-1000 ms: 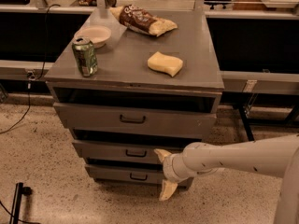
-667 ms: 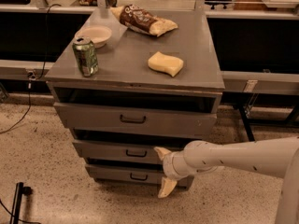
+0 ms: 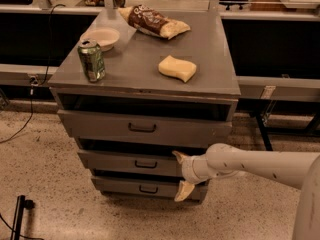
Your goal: Open middle drawer
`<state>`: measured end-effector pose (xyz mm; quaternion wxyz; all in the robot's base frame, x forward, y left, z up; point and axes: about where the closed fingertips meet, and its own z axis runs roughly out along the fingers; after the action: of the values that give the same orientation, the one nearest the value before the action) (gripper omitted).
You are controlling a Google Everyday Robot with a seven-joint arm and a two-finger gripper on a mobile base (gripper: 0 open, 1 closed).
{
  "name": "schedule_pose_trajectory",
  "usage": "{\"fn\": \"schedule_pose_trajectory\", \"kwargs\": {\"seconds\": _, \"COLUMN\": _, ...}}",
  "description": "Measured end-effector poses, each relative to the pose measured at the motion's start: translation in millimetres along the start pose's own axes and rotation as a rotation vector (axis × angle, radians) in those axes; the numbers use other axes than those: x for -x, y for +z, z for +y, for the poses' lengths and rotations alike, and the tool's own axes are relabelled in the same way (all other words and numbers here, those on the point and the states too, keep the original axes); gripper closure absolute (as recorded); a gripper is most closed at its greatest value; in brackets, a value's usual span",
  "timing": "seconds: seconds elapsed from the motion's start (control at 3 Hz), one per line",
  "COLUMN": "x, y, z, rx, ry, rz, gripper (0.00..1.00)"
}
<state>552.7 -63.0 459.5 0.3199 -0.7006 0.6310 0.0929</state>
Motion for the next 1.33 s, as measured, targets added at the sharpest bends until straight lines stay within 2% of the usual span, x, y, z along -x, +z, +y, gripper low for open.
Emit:
{"fn": "schedule_pose_trajectory", "kwargs": {"seconds": 0.33, "x": -24.3, "y": 14.0, "z": -14.5, "rx": -0.021, "ry": 0.019, "rz": -0.004, "gripper": 0.02}}
{"fn": "schedule_pose_trajectory", "kwargs": {"seconds": 1.0, "x": -49.5, "y": 21.6, "z": -19.6, "rx": -0.066, "ry": 0.051, "rz": 0.01, "gripper": 0.13}}
{"fn": "schedule_pose_trajectory", "kwargs": {"seconds": 1.33, "x": -47.8, "y": 21.0, "z": -20.8, "rx": -0.064, "ry": 0.05, "rz": 0.02, "gripper": 0.31}}
